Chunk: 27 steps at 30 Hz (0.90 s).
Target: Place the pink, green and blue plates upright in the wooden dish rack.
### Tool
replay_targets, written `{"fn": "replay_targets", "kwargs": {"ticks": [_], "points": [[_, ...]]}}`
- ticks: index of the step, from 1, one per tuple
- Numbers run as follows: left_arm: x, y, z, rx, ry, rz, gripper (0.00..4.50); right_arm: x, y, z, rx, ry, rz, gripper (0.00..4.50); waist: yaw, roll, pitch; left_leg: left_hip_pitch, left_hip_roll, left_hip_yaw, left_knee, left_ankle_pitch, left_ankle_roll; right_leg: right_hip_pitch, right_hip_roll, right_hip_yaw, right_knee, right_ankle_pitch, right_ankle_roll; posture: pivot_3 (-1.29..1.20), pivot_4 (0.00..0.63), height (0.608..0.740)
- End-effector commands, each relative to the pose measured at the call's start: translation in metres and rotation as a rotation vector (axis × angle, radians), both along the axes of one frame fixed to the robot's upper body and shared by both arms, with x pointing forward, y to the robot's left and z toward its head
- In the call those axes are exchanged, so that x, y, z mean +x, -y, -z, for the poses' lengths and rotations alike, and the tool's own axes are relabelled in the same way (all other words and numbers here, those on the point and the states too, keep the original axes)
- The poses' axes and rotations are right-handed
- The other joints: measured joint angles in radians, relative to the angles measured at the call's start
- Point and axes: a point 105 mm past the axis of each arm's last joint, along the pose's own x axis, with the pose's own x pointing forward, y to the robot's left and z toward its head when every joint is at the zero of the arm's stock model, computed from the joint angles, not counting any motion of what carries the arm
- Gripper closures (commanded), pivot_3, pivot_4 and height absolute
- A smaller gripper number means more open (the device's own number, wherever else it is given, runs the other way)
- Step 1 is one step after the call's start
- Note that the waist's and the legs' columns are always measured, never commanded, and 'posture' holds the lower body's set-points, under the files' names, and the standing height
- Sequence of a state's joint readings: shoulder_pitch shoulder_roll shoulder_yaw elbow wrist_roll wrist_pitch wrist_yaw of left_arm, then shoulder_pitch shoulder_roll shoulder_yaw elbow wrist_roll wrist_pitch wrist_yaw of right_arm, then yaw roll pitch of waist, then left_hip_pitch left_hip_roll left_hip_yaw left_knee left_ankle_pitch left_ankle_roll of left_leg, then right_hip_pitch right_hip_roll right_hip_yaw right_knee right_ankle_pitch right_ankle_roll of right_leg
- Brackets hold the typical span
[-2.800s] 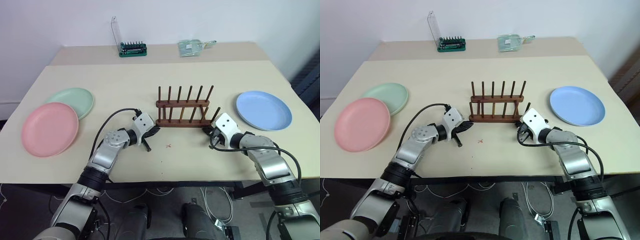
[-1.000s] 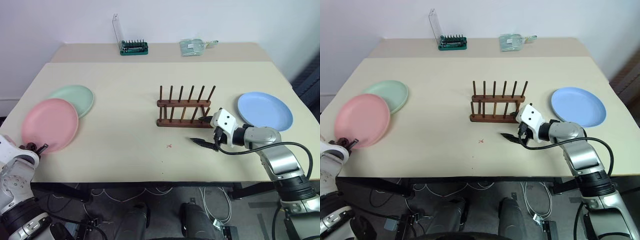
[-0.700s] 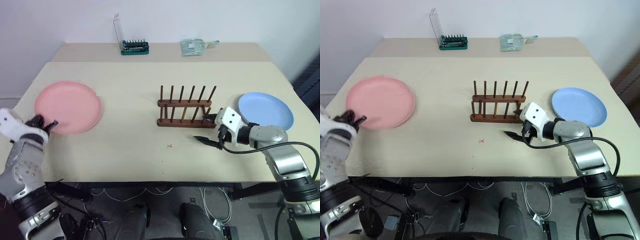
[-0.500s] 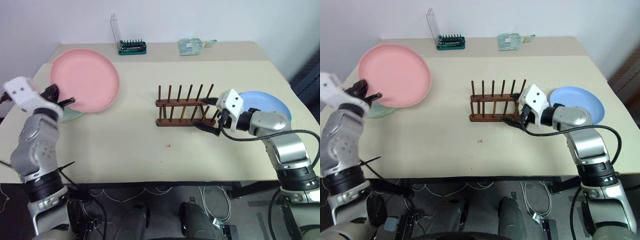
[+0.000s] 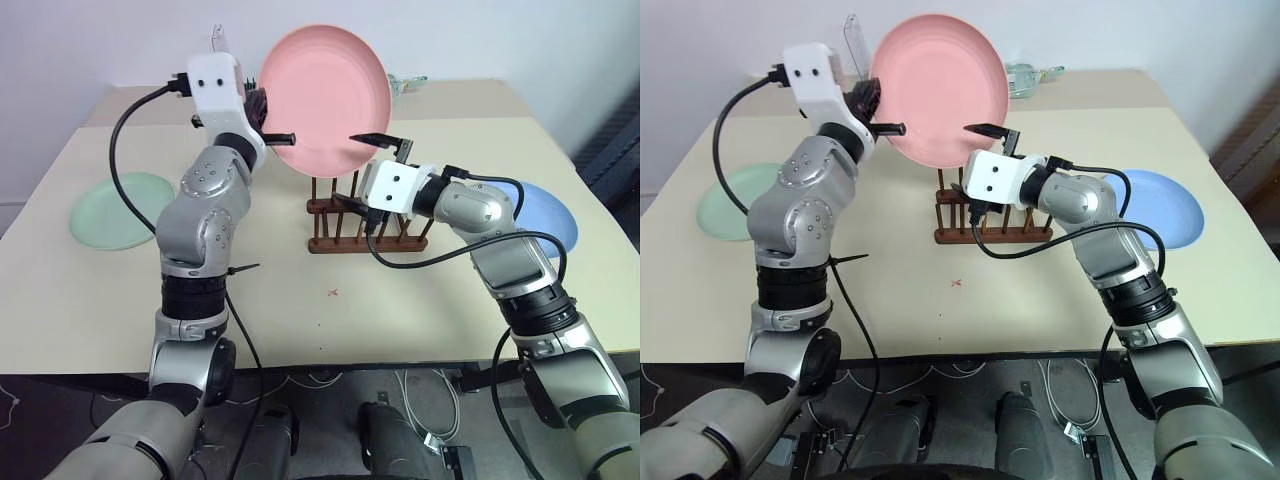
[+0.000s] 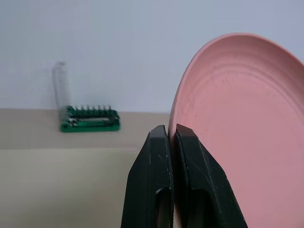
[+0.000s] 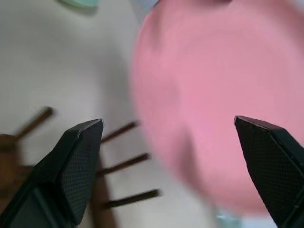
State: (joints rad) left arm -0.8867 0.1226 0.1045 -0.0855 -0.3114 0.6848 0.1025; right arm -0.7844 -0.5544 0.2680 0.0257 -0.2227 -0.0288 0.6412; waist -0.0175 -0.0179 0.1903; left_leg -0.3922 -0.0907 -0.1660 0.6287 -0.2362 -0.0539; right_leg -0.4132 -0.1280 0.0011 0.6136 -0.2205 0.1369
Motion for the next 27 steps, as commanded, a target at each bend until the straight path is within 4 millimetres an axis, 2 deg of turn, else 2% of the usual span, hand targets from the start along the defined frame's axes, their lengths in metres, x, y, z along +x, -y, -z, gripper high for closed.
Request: {"fn": "replay_targets", "kwargs": {"ticks": [1,5,6,8,9,15,17,21,27], "points": [[-0.015,0.018,-0.019,0.01,0.072,0.063,4.45,0.001,-0.015,-0.011,-0.028,0.128,-0.007,0.0,0.0,0.0,0.0,0.0,0.0,0.0,0.0,0.0,0.0,0.0,0.0,0.0,0.0,0.0,0.0,0.0,0.15,0.74],[-0.02,0.025,-0.023,-0.007,0.077,0.096,4.45,0.005,-0.018,-0.001,-0.099,0.175,-0.001,0.0,0.003,0.0,0.0,0.0,0.0,0.0,0.0,0.0,0.0,0.0,0.0,0.0,0.0,0.0,0.0,0.0,0.15,0.74],[-0.022,0.025,-0.024,-0.013,0.082,0.099,4.49,0.006,-0.017,0.002,-0.108,0.174,0.002,0.25,0.003,0.0,0.0,0.0,0.0,0.0,0.0,0.0,0.0,0.0,0.0,0.0,0.0,0.0,0.0,0.0,0.15,0.74],[-0.023,0.025,-0.026,-0.017,0.087,0.1,4.5,0.009,-0.014,0.005,-0.128,0.18,0.016,0.86,0.003,0.0,0.0,0.0,0.0,0.0,0.0,0.0,0.0,0.0,0.0,0.0,0.0,0.0,0.0,0.0,0.15,0.74],[-0.024,0.025,-0.026,-0.017,0.087,0.101,4.5,0.011,-0.012,0.005,-0.133,0.193,0.03,1.3,0.003,0.0,0.0,0.0,0.0,0.0,0.0,0.0,0.0,0.0,0.0,0.0,0.0,0.0,0.0,0.0,0.15,0.74],[-0.021,0.021,-0.023,-0.065,0.063,0.106,4.5,0.018,-0.004,-0.005,-0.13,0.282,0.089,4.39,0.0,0.0,0.0,0.0,0.0,0.0,0.0,0.0,0.0,0.0,0.0,0.001,0.0,0.0,0.0,0.0,0.15,0.74],[-0.022,0.021,-0.024,-0.111,0.064,0.125,4.5,0.02,0.0,-0.006,-0.135,0.3,0.11,4.46,0.003,0.0,0.0,0.0,0.0,0.0,0.0,0.0,0.0,0.0,0.001,0.001,0.0,0.0,0.0,0.0,0.15,0.74],[-0.028,0.018,-0.038,-0.265,0.126,0.176,3.07,0.021,0.009,0.0,-0.159,0.308,0.139,4.5,0.009,0.0,0.0,0.0,0.0,0.0,0.001,0.0,-0.001,0.001,0.0,0.001,-0.001,0.0,0.0,0.0,0.15,0.74],[-0.028,0.009,-0.045,-0.293,0.173,0.154,0.04,0.023,0.032,0.002,-0.169,0.304,0.209,4.5,0.003,0.0,0.0,0.0,0.0,0.0,0.001,0.0,0.0,0.001,0.001,0.001,-0.001,0.0,0.0,0.0,0.15,0.74]]}}
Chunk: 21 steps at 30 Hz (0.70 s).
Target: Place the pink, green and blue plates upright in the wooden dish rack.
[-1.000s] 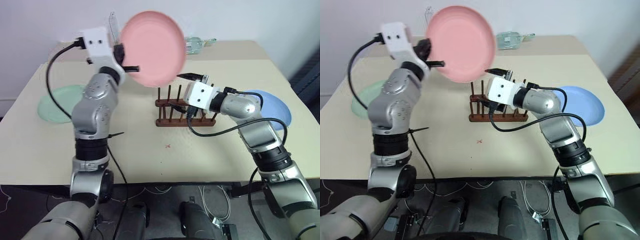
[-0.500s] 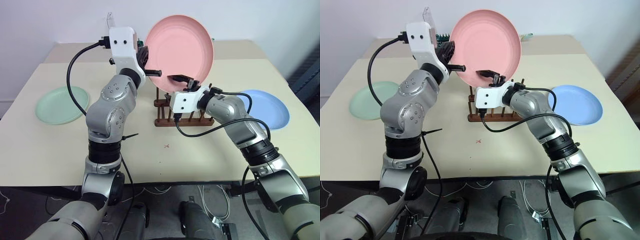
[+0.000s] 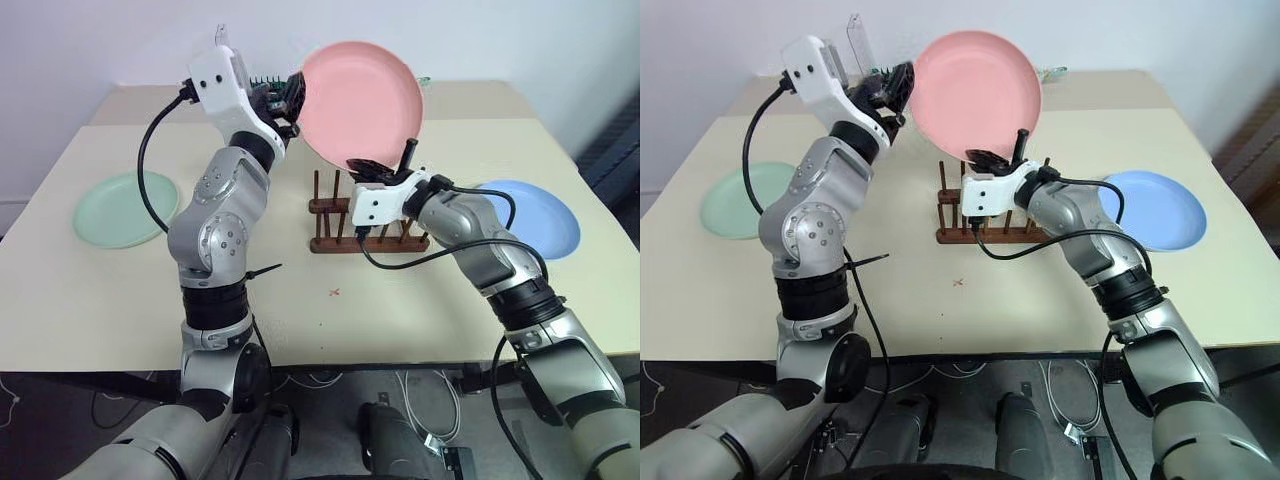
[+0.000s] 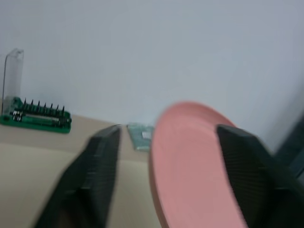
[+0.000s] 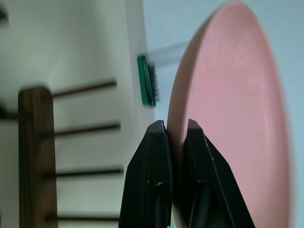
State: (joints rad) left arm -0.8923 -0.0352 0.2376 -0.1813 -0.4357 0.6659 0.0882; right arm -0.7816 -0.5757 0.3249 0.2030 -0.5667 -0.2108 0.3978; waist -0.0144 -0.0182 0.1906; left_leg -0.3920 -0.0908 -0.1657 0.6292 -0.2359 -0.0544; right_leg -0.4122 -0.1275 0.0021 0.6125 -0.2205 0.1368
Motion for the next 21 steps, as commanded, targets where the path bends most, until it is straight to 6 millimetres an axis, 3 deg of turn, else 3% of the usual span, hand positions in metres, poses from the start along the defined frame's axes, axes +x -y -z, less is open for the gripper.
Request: {"fn": "replay_targets", "kwargs": {"ticks": [1,5,8,11,15,21], "points": [[-0.004,-0.007,-0.017,0.005,0.075,-0.024,0.04,-0.002,0.026,-0.024,0.056,0.075,0.061,4.5,0.001,0.0,0.0,0.0,0.0,0.0,0.0,0.0,0.0,0.0,0.0,0.0,0.0,0.0,0.0,0.0,0.15,0.74],[0.002,-0.011,-0.006,0.072,0.069,-0.025,0.04,-0.007,0.074,-0.038,0.201,0.022,0.149,4.5,0.005,0.0,0.0,0.0,0.0,0.0,0.0,0.0,0.0,0.001,0.0,0.0,0.0,0.0,0.0,0.0,0.15,0.74],[0.0,0.0,0.003,0.274,0.113,0.018,0.04,-0.016,0.091,-0.057,0.45,-0.068,0.125,4.5,0.001,0.0,0.0,0.0,0.0,0.0,0.0,0.0,0.0,0.001,0.0,0.0,-0.001,0.0,0.0,0.0,0.15,0.74],[-0.004,0.017,0.023,0.407,0.104,0.163,0.04,-0.037,0.089,-0.084,0.834,-0.274,-0.059,4.5,-0.004,0.001,0.0,0.001,0.0,0.0,0.0,-0.002,0.004,0.001,0.0,0.001,0.0,0.0,0.0,0.0,0.15,0.74],[-0.027,0.044,0.047,0.58,0.136,0.383,0.04,-0.071,0.084,-0.11,1.181,-0.533,-0.359,4.5,-0.003,0.003,0.001,0.001,0.001,0.0,-0.001,-0.003,0.005,0.0,0.001,0.001,0.0,0.0,-0.001,0.0,0.15,0.74],[-0.069,0.071,0.055,0.596,0.202,0.664,0.04,-0.086,0.076,-0.09,1.28,-0.766,-0.399,4.5,0.004,0.003,0.001,0.0,0.001,0.0,0.0,-0.004,0.006,0.001,0.001,0.001,0.0,0.0,-0.001,0.0,0.15,0.74]]}}
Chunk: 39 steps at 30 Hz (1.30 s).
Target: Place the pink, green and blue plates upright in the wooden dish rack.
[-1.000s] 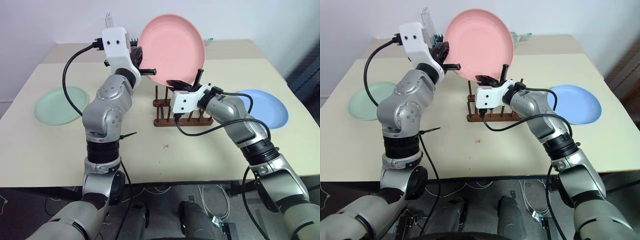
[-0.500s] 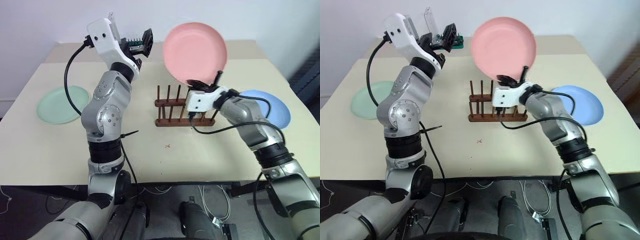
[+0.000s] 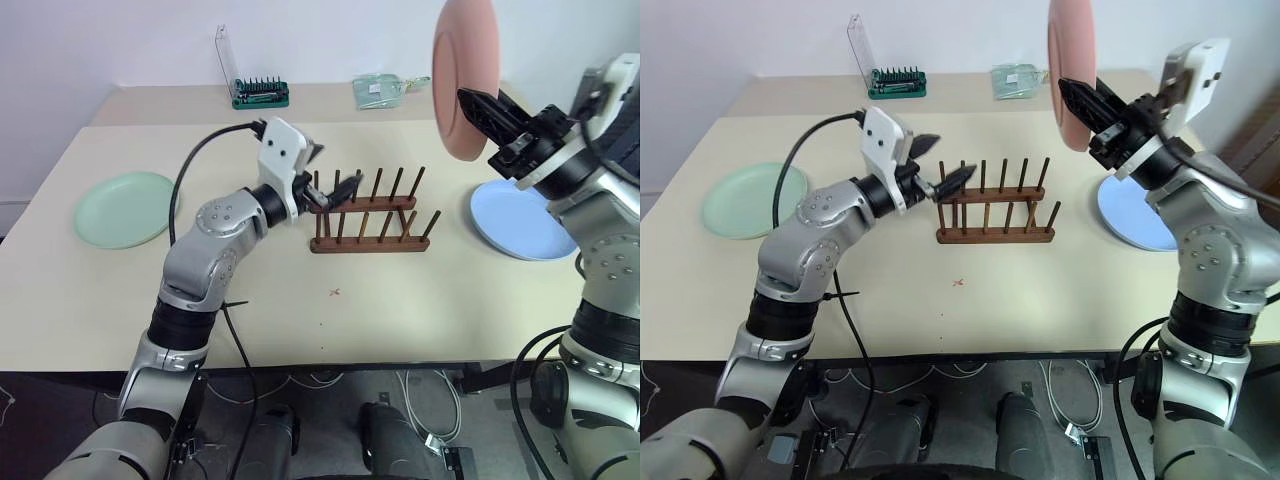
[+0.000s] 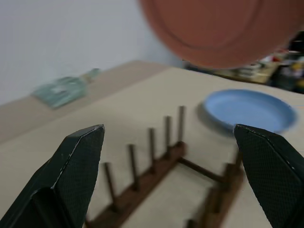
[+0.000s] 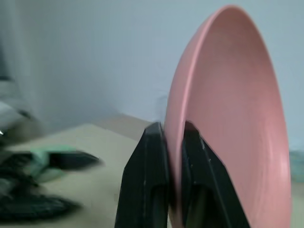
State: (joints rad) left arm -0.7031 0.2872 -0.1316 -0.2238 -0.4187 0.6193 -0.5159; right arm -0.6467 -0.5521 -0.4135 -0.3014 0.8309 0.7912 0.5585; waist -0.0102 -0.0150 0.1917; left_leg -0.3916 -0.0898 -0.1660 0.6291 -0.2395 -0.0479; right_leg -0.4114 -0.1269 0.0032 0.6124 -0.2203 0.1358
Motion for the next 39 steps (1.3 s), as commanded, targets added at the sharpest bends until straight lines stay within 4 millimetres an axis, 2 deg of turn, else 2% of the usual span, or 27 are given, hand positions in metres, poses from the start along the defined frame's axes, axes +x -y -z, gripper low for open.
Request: {"fn": "replay_targets", "kwargs": {"ticks": [1,3,7,12,19,25,28,33,38,39], "points": [[-0.028,0.013,-0.014,-0.014,0.062,0.142,0.04,-0.01,-0.004,0.001,0.059,-0.047,-0.048,4.5,-0.001,0.0,0.0,0.0,0.0,0.0,0.0,0.0,0.0,0.0,0.0,0.0,0.0,0.0,0.0,0.0,0.15,0.74],[-0.026,0.013,-0.006,0.023,0.04,0.124,0.04,-0.008,-0.007,0.005,0.112,-0.094,-0.061,4.5,-0.004,0.002,0.0,0.0,0.0,0.001,0.0,0.0,0.0,0.0,0.0,0.0,0.0,0.0,0.0,0.0,0.15,0.74],[-0.024,0.013,-0.006,0.023,0.035,0.117,0.04,-0.005,-0.012,0.015,0.117,-0.154,-0.06,4.5,-0.003,0.003,0.0,0.001,0.0,0.001,0.0,0.0,0.0,-0.001,0.0,0.001,0.001,0.0,0.0,0.0,0.15,0.74],[-0.025,0.013,-0.005,0.027,0.031,0.119,0.04,0.007,-0.002,0.016,0.211,-0.208,-0.025,4.5,-0.002,0.003,0.0,0.0,0.0,0.001,0.0,0.0,0.0,-0.001,0.0,0.001,0.001,0.0,0.0,0.0,0.15,0.74],[-0.026,0.014,-0.006,0.026,0.033,0.117,0.04,0.026,0.013,0.031,0.281,-0.302,0.08,4.5,-0.004,0.003,0.0,0.0,0.0,0.001,0.0,0.0,0.0,-0.001,0.0,0.001,0.001,0.0,0.0,0.0,0.15,0.74],[-0.024,0.014,-0.005,0.035,0.038,0.1,0.04,0.033,0.017,0.04,0.327,-0.374,0.105,4.5,-0.002,0.003,0.0,0.0,0.0,0.001,0.0,0.0,0.0,-0.001,0.0,0.001,0.001,0.0,0.0,0.0,0.15,0.74],[-0.024,0.014,-0.005,0.034,0.039,0.097,0.0,0.036,0.019,0.04,0.343,-0.381,0.124,3.39,-0.002,0.003,0.0,0.0,0.0,0.001,0.0,0.0,0.0,-0.001,0.0,0.001,0.001,0.0,0.0,0.0,0.15,0.74],[-0.023,0.013,-0.006,0.033,0.039,0.088,0.0,0.039,0.03,0.028,0.343,-0.308,0.198,0.89,-0.004,0.003,0.0,0.0,0.0,0.001,0.0,0.0,0.0,-0.001,0.0,0.001,0.001,0.0,0.0,0.0,0.15,0.74],[-0.02,0.012,-0.007,0.025,0.044,0.071,0.0,0.042,0.047,0.012,0.3,-0.199,0.3,0.89,-0.003,0.003,0.0,0.0,0.0,0.002,0.0,0.0,0.0,-0.001,0.0,0.001,0.001,0.0,0.0,0.0,0.15,0.74],[-0.017,0.011,-0.01,0.008,0.049,0.049,0.0,0.041,0.053,0.002,0.248,-0.137,0.35,0.89,-0.003,0.003,0.0,0.0,0.0,0.002,0.0,0.0,0.0,-0.001,0.0,0.001,0.001,0.0,0.0,0.0,0.15,0.74]]}}
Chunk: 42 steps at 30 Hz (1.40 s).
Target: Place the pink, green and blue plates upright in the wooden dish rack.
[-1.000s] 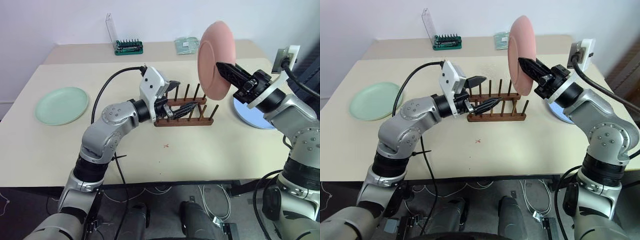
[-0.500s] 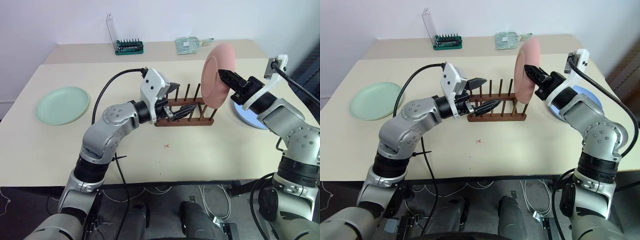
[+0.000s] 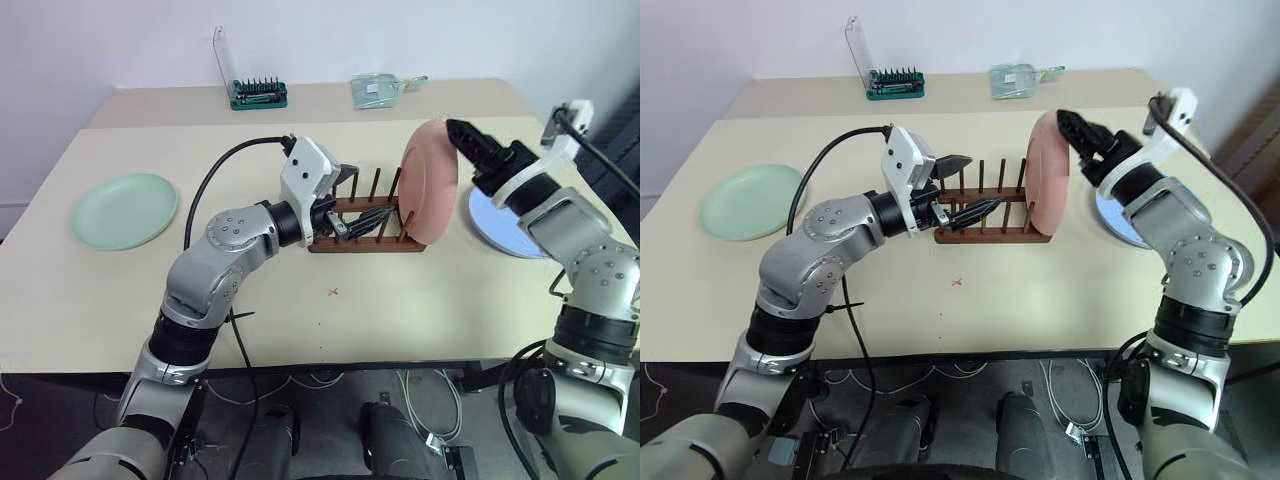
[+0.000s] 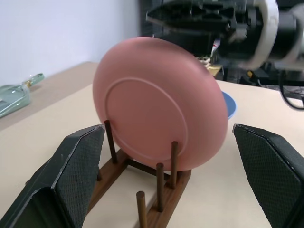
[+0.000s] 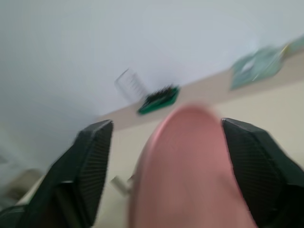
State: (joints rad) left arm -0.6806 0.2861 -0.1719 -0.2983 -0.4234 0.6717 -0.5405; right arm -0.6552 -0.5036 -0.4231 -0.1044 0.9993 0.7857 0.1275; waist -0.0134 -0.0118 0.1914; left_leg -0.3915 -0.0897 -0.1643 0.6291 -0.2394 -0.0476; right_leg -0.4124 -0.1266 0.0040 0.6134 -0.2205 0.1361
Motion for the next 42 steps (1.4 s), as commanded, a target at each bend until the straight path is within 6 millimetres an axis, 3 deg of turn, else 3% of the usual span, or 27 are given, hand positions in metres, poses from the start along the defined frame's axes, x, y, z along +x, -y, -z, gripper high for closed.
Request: {"fn": "replay_targets", "kwargs": {"ticks": [1,4,6,8,11,15,16,17,20,23,27,31,34,40,42], "points": [[0.002,-0.004,-0.018,-0.049,0.062,-0.04,0.0,-0.005,0.019,-0.038,-0.137,0.17,0.127,0.89,0.001,0.001,0.0,0.0,0.0,0.0,0.0,0.0,0.0,0.0,0.0,0.0,0.0,0.0,0.0,0.0,0.15,0.74],[0.03,-0.025,-0.038,-0.174,0.064,-0.227,0.0,-0.011,0.008,-0.061,-0.337,0.294,0.136,0.89,0.001,0.001,0.001,0.0,0.0,0.001,0.001,0.0,0.0,0.0,0.0,0.0,0.0,0.0,0.0,0.0,0.15,0.74],[0.06,-0.06,-0.053,-0.284,0.058,-0.465,0.0,-0.021,-0.028,-0.065,-0.54,0.388,0.027,0.89,-0.004,0.001,0.001,0.0,0.0,0.0,0.0,0.0,0.0,0.0,0.0,0.0,0.0,0.0,0.0,0.0,0.15,0.74],[0.086,-0.101,-0.055,-0.318,0.033,-0.729,0.0,-0.032,-0.066,-0.055,-0.726,0.454,-0.107,0.89,-0.014,0.001,0.001,0.0,0.002,0.001,0.0,0.0,0.0,-0.001,0.001,0.0,0.0,-0.001,0.001,0.0,0.15,0.74],[0.1,-0.165,-0.051,-0.425,-0.033,-1.039,0.0,-0.039,-0.103,-0.029,-0.936,0.505,-0.242,0.89,-0.028,0.001,0.001,0.001,0.002,0.001,-0.001,0.0,0.0,-0.001,0.002,0.0,0.0,-0.003,0.005,0.0,0.15,0.74],[0.089,-0.24,-0.04,-0.498,-0.061,-1.356,0.0,-0.036,-0.129,-0.005,-0.985,0.51,-0.317,0.89,-0.027,-0.003,0.002,0.0,0.002,0.0,0.0,0.001,-0.001,-0.001,0.002,0.0,0.0,0.0,0.001,0.0,0.15,0.74],[0.087,-0.25,-0.038,-0.498,-0.064,-1.398,0.0,-0.035,-0.132,-0.002,-0.982,0.51,-0.324,0.89,-0.025,-0.003,0.002,-0.001,0.001,0.0,0.0,0.001,-0.003,-0.002,0.002,0.0,0.0,0.0,0.001,0.0,0.15,0.74],[0.081,-0.27,-0.025,-0.477,-0.108,-1.487,0.0,-0.034,-0.136,0.002,-0.984,0.51,-0.337,0.89,-0.023,-0.003,0.002,-0.001,0.001,0.0,0.001,0.002,-0.003,-0.002,0.002,0.0,0.001,0.0,0.001,0.0,0.15,0.74],[0.068,-0.302,0.002,-0.468,-0.221,-1.635,0.0,-0.034,-0.141,0.009,-0.985,0.508,-0.359,0.89,-0.01,-0.003,0.002,-0.001,0.001,-0.001,0.001,0.002,-0.003,-0.002,0.002,0.0,0.001,0.0,0.001,0.0,0.15,0.74],[0.046,-0.333,0.049,-0.657,-0.468,-1.74,0.0,-0.029,-0.141,0.017,-0.995,0.494,-0.367,0.89,0.002,-0.004,0.001,-0.001,0.001,-0.001,0.001,0.002,-0.003,-0.002,0.001,0.0,0.001,0.0,0.001,0.0,0.15,0.74],[0.035,-0.346,0.073,-0.704,-0.574,-1.776,0.0,-0.026,-0.139,0.025,-1.016,0.478,-0.374,0.89,0.003,-0.006,0.001,-0.001,0.001,-0.001,0.001,0.002,-0.003,-0.002,0.001,0.0,0.001,0.0,0.001,0.0,0.15,0.74],[0.04,-0.341,0.094,-0.75,-0.701,-1.715,0.0,-0.025,-0.139,0.028,-1.016,0.473,-0.371,0.89,0.003,-0.007,0.001,-0.001,0.001,-0.001,0.001,0.002,-0.003,-0.002,0.001,0.0,0.001,0.001,0.0,0.0,0.15,0.74],[0.04,-0.342,0.105,-0.824,-0.753,-1.72,0.82,-0.025,-0.137,0.031,-1.025,0.467,-0.358,0.84,0.001,-0.007,0.001,-0.001,0.001,-0.001,0.001,0.002,-0.003,-0.002,0.001,0.0,0.002,0.001,0.0,0.0,0.15,0.74],[0.044,-0.341,0.102,-0.827,-0.733,-1.717,3.98,-0.025,-0.132,0.036,-1.042,0.45,-0.34,0.84,0.0,-0.007,0.001,-0.001,0.001,-0.001,0.0,0.002,-0.004,-0.002,0.001,0.0,0.002,0.001,0.0,0.0,0.15,0.74],[0.05,-0.337,0.094,-0.802,-0.698,-1.694,4.45,-0.025,-0.132,0.036,-1.043,0.448,-0.338,0.84,0.001,-0.007,0.001,0.0,0.001,-0.001,0.0,0.002,-0.004,-0.002,0.002,0.0,0.002,0.001,0.0,0.0,0.15,0.74]]}}
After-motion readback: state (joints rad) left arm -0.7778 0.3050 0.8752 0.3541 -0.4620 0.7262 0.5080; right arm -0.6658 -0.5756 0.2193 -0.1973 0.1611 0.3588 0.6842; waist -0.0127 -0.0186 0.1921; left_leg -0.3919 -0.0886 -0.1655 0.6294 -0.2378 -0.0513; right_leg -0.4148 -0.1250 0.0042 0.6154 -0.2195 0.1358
